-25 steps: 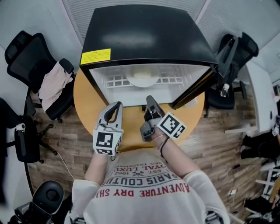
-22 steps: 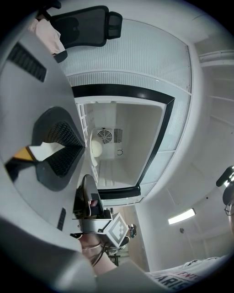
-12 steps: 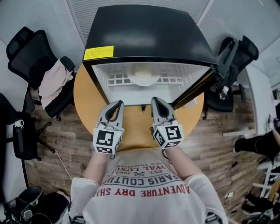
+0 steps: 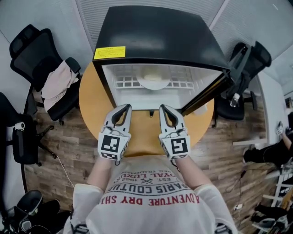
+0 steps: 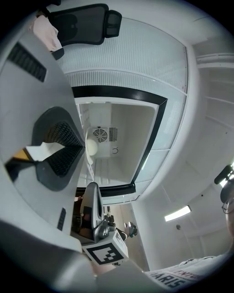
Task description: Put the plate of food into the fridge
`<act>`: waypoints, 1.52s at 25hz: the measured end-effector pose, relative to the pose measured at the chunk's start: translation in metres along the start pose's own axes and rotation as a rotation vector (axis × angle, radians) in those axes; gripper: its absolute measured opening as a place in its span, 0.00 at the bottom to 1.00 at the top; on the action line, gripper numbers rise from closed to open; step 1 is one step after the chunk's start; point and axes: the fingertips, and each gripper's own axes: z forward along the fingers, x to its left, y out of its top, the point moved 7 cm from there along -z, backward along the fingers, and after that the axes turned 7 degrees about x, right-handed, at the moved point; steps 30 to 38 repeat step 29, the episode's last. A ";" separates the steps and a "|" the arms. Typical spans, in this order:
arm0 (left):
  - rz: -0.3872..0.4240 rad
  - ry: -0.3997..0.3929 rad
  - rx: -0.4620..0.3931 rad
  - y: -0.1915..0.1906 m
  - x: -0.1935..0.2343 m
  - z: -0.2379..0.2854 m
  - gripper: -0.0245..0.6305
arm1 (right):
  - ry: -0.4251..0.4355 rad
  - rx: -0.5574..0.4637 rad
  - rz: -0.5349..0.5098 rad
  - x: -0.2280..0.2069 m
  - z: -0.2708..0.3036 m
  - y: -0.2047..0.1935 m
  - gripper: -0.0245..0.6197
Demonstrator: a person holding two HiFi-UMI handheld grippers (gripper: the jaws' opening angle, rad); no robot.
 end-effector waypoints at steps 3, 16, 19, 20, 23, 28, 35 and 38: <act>0.005 -0.009 -0.011 0.001 -0.001 -0.001 0.09 | 0.002 0.005 0.012 0.001 0.000 0.001 0.08; 0.000 -0.012 -0.026 0.003 0.003 -0.002 0.09 | 0.007 0.027 0.005 0.006 0.003 0.004 0.08; 0.007 -0.011 -0.026 0.004 0.002 -0.001 0.09 | 0.002 0.030 0.000 0.004 0.004 0.004 0.08; 0.006 -0.009 -0.027 0.005 0.003 -0.001 0.09 | -0.001 0.030 -0.004 0.003 0.004 0.004 0.08; 0.002 0.007 -0.035 0.005 0.005 -0.002 0.09 | -0.009 0.022 -0.016 0.002 0.005 0.005 0.08; -0.003 0.025 -0.047 0.006 0.008 -0.002 0.09 | -0.006 0.012 -0.006 0.002 0.008 0.006 0.08; -0.002 0.026 -0.048 0.006 0.009 -0.001 0.09 | -0.005 0.010 -0.004 0.002 0.008 0.007 0.08; -0.002 0.026 -0.048 0.006 0.009 -0.001 0.09 | -0.005 0.010 -0.004 0.002 0.008 0.007 0.08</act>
